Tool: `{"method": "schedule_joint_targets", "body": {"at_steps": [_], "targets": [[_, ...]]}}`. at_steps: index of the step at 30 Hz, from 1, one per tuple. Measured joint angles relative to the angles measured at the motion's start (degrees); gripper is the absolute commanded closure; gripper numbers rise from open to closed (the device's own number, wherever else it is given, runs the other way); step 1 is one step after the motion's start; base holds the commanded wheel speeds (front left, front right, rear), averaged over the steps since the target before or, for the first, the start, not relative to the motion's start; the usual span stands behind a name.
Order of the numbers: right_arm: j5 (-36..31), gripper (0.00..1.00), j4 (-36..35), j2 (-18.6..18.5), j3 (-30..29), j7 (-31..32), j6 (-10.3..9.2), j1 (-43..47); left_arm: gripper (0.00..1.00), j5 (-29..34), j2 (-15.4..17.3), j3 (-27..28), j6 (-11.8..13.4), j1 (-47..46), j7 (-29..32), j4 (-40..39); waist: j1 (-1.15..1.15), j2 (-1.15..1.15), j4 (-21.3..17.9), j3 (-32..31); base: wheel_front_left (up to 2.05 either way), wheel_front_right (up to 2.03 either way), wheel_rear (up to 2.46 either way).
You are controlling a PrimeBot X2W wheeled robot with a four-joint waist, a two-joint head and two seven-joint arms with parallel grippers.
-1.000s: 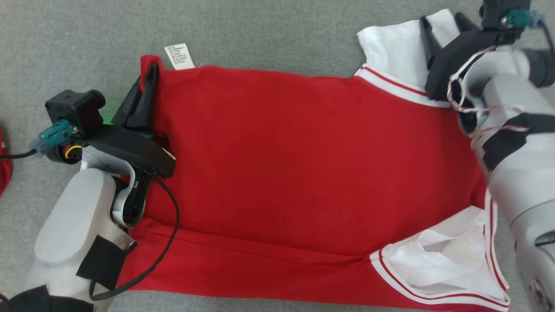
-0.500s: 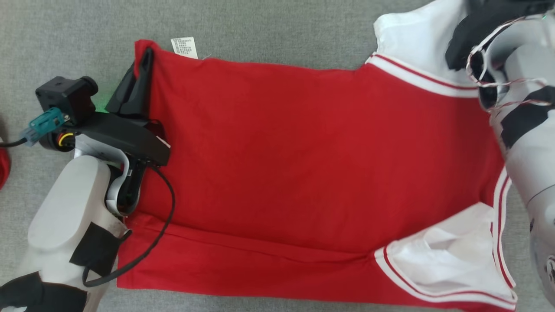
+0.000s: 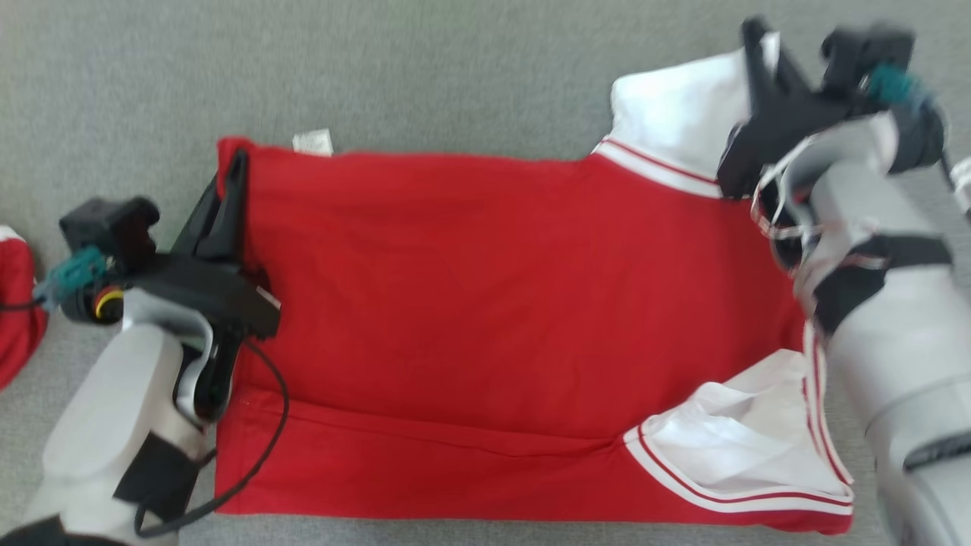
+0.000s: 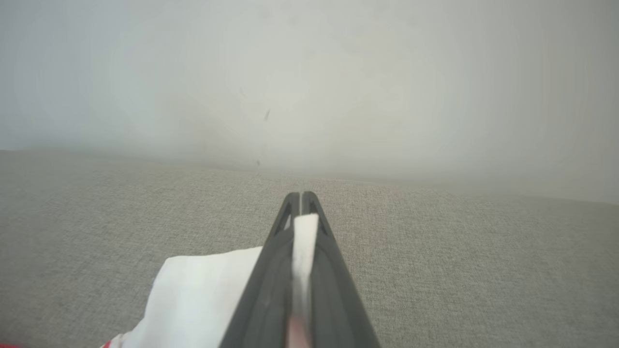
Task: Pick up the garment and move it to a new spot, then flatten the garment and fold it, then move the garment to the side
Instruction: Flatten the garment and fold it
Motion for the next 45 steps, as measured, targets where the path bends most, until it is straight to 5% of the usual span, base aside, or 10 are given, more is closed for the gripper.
{"method": "schedule_joint_targets", "body": {"at_steps": [14,23,31,45], "targets": [[16.4,1.0,-32.4,-7.9,4.9,-0.3,0.0,28.5,1.0,-1.2,1.6,1.0,0.0,10.9,-0.7,-2.5,-0.01,0.0,-2.7,-8.3,0.0,0.0,0.0],[18.9,1.0,-47.5,-8.2,2.6,-0.3,0.0,45.7,1.0,1.2,1.0,3.6,0.0,16.0,-0.9,-4.7,-0.01,0.0,-4.2,-12.0,0.0,0.0,0.0],[18.2,1.0,-53.6,-8.2,1.5,-0.3,0.0,53.1,1.0,3.4,0.4,5.5,0.0,19.3,-0.9,-6.5,0.0,0.0,-4.7,-12.6,0.0,0.0,0.0],[16.1,1.0,-53.7,-6.8,1.2,-0.3,0.0,59.2,1.0,5.6,-2.4,8.7,0.0,23.8,-0.9,-7.4,0.0,0.0,-4.1,-13.6,0.0,0.0,0.0]]}}
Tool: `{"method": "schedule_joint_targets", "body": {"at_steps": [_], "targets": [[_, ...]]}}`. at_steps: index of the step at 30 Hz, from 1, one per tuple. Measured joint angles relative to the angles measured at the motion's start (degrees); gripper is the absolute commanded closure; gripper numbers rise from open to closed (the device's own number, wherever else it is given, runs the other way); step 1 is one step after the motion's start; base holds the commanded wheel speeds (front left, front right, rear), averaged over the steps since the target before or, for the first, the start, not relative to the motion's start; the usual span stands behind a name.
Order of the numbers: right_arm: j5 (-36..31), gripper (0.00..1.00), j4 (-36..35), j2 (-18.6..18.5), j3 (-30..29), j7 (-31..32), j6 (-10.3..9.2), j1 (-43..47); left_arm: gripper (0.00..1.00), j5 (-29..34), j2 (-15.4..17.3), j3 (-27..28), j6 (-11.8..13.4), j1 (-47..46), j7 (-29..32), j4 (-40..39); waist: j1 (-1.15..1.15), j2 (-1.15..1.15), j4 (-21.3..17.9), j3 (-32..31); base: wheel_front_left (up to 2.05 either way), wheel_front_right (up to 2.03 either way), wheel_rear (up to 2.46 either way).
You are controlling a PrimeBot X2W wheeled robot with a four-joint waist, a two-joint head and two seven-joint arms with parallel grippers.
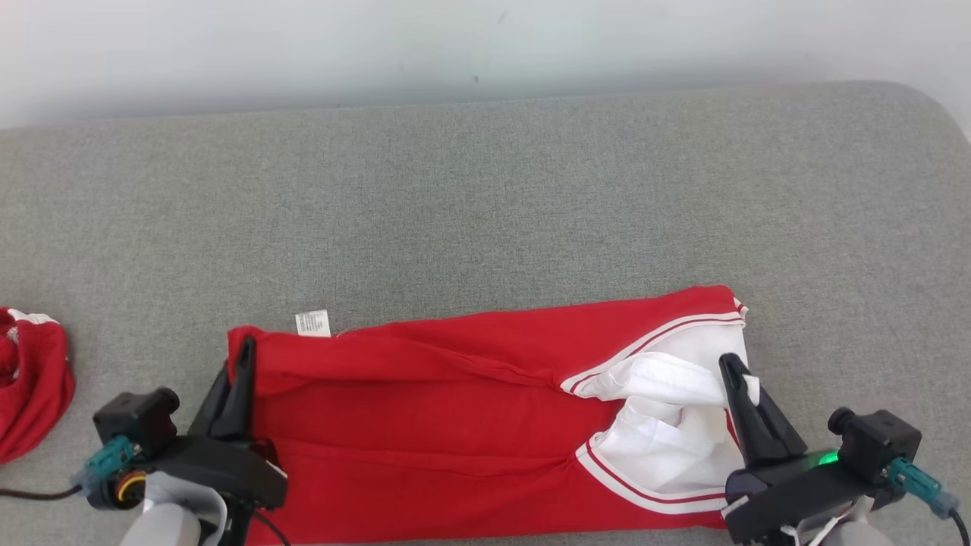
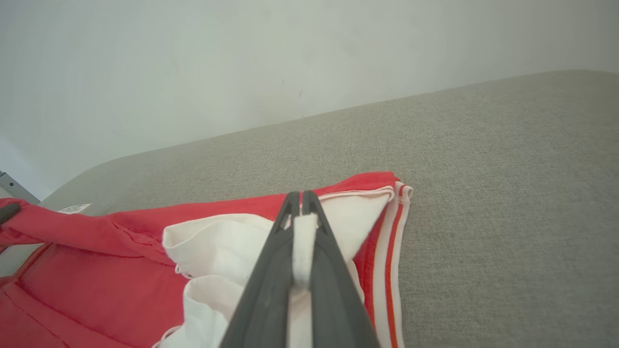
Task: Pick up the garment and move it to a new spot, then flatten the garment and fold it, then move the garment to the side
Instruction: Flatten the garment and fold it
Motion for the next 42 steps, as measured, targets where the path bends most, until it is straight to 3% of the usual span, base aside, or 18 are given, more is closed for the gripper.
{"method": "schedule_joint_targets", "body": {"at_steps": [1,2,3,4,5,6,21,28,42], "targets": [[0.0,1.0,0.2,0.1,-0.1,0.0,0.0,0.4,1.0,0.1,-0.2,0.2,0.0,0.4,0.0,0.0,0.0,0.0,0.0,-0.1,0.0,0.0,0.0],[-0.1,1.0,0.6,0.3,-0.2,0.0,0.0,0.7,0.88,0.3,-0.4,0.5,0.0,0.9,0.0,0.1,0.0,0.0,-0.1,-0.2,0.0,0.0,0.0],[-0.1,0.93,1.1,0.4,-0.2,0.0,0.0,0.9,0.6,0.5,-0.6,1.0,0.0,1.3,0.0,0.3,0.0,0.0,-0.1,-0.3,0.0,0.0,0.0],[-0.2,0.73,1.3,0.6,-0.4,0.0,0.0,1.0,0.24,0.9,-0.7,1.2,0.0,1.6,0.0,0.2,0.0,0.0,-0.2,-0.4,0.0,0.0,0.0],[-0.2,0.36,1.3,0.6,-0.4,0.0,0.0,1.0,0.0,0.9,-0.7,1.2,0.0,1.6,0.0,0.2,0.0,0.0,-0.2,-0.4,0.0,0.0,0.0],[-0.2,0.0,1.5,0.8,-0.6,0.0,0.0,1.0,0.0,1.2,-0.9,1.4,0.0,1.9,0.0,0.2,0.0,0.0,-0.2,-0.6,0.0,0.0,0.0],[-0.7,0.0,0.3,2.4,-6.3,0.0,0.0,4.0,0.0,8.9,-6.8,9.9,0.0,12.1,0.0,-9.6,0.0,0.01,1.2,-3.1,0.0,0.0,0.0],[-3.6,0.0,8.9,2.4,-8.8,1.0,0.0,-0.8,0.0,16.6,-10.8,16.7,0.0,17.5,0.0,-17.2,0.0,0.01,2.6,-3.9,0.0,0.0,0.0],[-7.1,0.0,25.5,5.1,-10.3,4.8,0.0,-5.4,0.0,26.1,-12.5,16.9,0.0,22.2,0.0,-19.9,0.0,0.0,5.9,-5.0,0.0,0.0,0.0]]}}
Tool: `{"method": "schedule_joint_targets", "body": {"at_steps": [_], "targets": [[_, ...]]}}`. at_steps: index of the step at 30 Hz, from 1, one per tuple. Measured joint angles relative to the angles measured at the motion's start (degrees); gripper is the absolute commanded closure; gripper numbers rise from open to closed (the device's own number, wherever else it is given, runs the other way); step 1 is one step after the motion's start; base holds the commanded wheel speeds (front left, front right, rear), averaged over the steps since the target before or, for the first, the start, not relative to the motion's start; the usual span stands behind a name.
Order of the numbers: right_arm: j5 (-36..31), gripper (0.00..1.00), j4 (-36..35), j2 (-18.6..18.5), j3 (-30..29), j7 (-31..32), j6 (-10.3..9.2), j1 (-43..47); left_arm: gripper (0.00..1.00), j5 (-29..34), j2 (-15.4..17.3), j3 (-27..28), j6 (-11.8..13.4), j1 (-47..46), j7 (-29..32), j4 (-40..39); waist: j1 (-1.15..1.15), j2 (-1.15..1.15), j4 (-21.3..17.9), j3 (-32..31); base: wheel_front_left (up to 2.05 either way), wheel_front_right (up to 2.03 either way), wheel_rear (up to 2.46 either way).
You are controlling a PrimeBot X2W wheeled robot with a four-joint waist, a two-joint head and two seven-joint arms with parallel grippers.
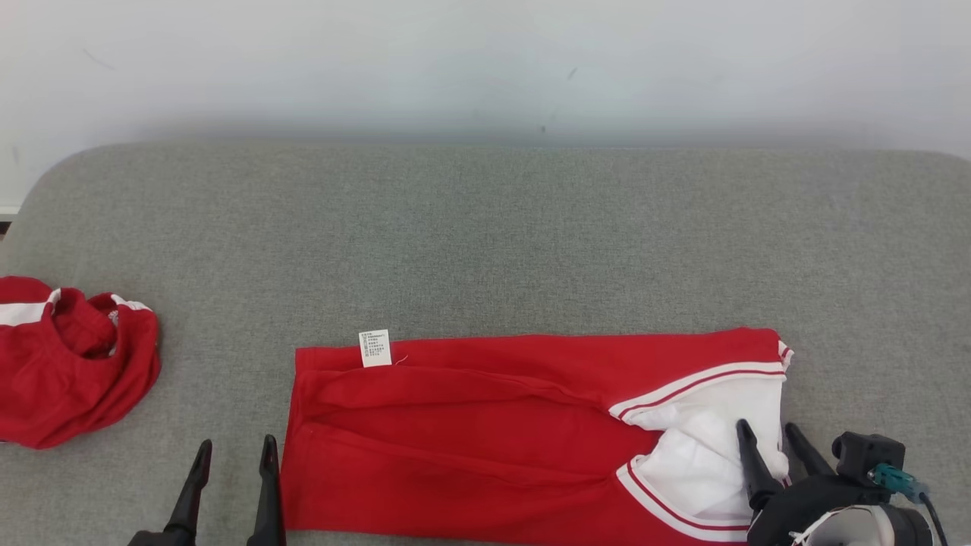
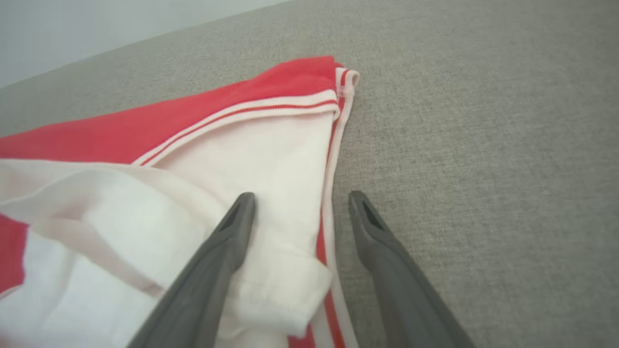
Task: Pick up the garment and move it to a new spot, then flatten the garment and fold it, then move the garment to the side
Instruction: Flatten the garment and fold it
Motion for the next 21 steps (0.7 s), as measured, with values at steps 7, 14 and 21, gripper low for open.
{"method": "schedule_joint_targets", "body": {"at_steps": [7,14,21], "targets": [[-0.5,0.62,4.8,1.8,1.1,1.5,-0.01,-1.5,0.0,-0.4,-0.1,-0.5,0.0,0.8,0.0,1.1,0.0,0.0,0.0,-0.8,0.0,0.0,0.0],[1.4,1.0,6.5,2.1,3.6,2.0,-0.01,-2.6,0.0,-0.2,-0.1,-0.8,0.0,0.8,0.0,1.9,0.0,0.0,-0.1,-1.4,0.0,0.0,0.0],[2.1,1.0,9.1,-2.8,1.2,-0.9,0.13,-3.5,0.0,0.7,-0.1,-0.7,0.0,1.3,0.0,2.6,0.01,0.0,-0.8,-2.4,0.0,0.0,0.0]]}}
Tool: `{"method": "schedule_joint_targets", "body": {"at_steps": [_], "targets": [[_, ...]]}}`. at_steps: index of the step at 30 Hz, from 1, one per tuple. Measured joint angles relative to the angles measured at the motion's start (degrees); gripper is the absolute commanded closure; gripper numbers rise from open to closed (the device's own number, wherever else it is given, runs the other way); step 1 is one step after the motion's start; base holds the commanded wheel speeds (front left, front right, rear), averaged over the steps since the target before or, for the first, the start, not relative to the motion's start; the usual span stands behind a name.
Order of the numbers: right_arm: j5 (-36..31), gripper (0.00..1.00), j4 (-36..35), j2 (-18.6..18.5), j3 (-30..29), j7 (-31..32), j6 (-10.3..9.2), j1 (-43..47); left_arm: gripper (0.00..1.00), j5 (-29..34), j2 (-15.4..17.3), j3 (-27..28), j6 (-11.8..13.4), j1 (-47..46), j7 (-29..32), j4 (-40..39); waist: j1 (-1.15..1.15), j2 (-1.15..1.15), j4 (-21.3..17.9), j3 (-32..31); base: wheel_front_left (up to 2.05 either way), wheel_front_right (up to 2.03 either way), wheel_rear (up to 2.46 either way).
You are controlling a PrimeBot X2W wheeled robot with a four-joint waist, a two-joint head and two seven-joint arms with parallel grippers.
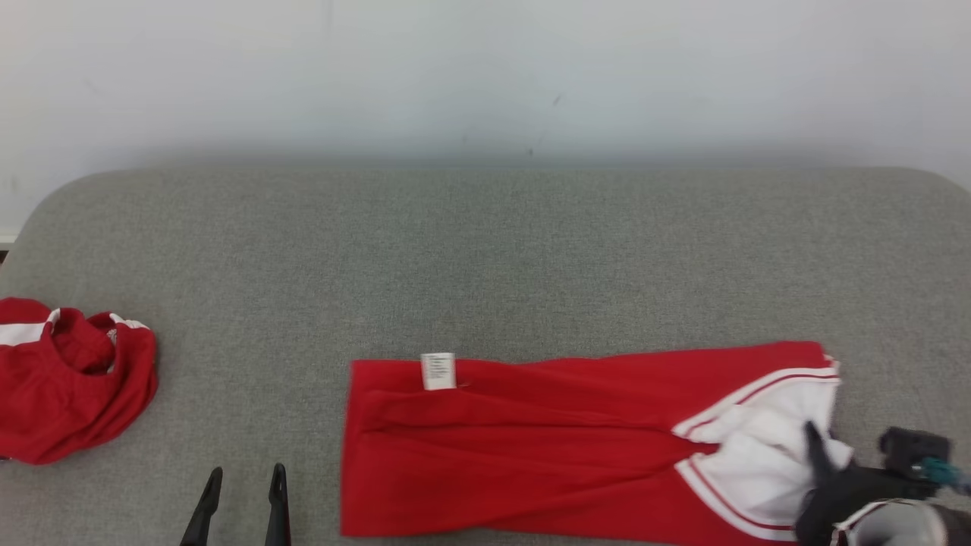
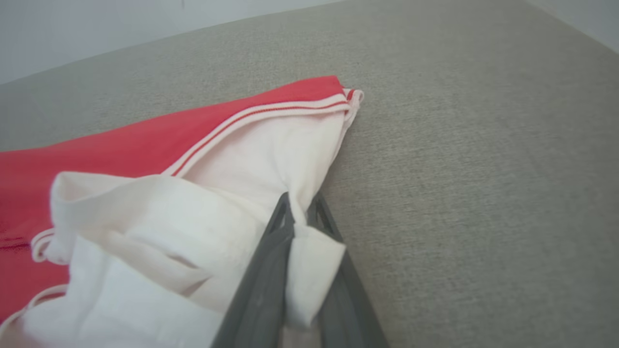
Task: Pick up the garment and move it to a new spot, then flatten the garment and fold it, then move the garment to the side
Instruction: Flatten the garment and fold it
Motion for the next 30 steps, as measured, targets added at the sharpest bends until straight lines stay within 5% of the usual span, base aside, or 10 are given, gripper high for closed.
{"method": "schedule_joint_targets", "body": {"at_steps": [3,9,23,30], "targets": [[0.3,1.0,0.4,-3.7,-2.5,-0.8,-0.03,-0.1,0.0,0.9,0.0,0.4,0.0,0.8,0.0,0.2,0.0,0.0,-0.5,-0.8,0.0,0.0,0.0],[1.6,1.0,-2.9,-5.5,-3.1,-0.5,-0.03,-0.2,0.0,1.0,0.0,2.0,0.0,2.0,0.0,0.0,-0.01,0.0,-1.7,-1.5,0.0,0.0,0.0],[9.8,1.0,-33.8,1.3,6.2,11.7,-0.05,6.1,0.0,0.9,0.0,2.6,0.0,1.8,0.0,-0.3,0.0,0.0,-3.0,-1.4,0.0,0.0,0.0],[9.0,1.0,-40.6,6.3,10.2,15.4,-0.05,6.2,0.0,0.9,0.0,1.5,0.0,0.4,0.0,0.2,0.0,0.0,-1.7,-0.7,0.0,0.0,0.0]]}}
